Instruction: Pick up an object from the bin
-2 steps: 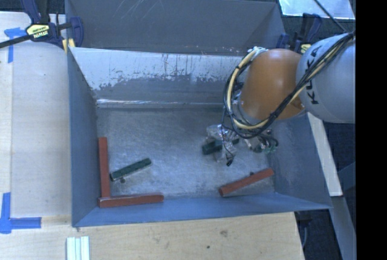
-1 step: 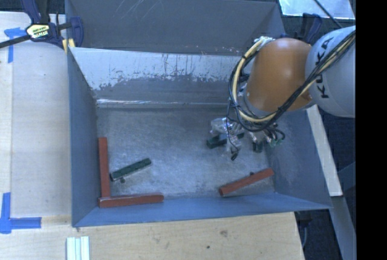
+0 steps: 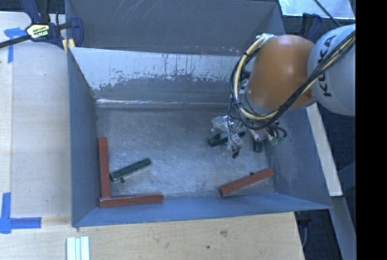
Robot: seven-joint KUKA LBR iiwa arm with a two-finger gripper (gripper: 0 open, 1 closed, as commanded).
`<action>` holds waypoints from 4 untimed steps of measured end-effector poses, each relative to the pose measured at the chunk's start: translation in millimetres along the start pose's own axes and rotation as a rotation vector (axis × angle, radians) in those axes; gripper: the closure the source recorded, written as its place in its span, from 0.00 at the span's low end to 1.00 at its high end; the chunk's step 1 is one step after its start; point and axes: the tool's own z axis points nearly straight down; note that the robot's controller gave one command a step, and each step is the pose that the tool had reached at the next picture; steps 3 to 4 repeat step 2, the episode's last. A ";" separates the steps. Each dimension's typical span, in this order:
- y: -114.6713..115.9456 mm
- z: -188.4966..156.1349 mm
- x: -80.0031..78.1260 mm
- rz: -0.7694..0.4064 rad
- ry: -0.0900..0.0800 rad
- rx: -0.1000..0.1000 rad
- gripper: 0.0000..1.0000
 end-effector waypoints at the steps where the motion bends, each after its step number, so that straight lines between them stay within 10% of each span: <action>1: -0.6 -11.3 -1.1 0.005 -0.001 0.000 1.00; 4: -1.2 -22.0 -2.4 0.009 -0.002 0.001 1.00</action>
Offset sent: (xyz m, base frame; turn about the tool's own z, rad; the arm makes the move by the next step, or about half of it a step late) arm -0.0002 -0.0001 0.0104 0.0000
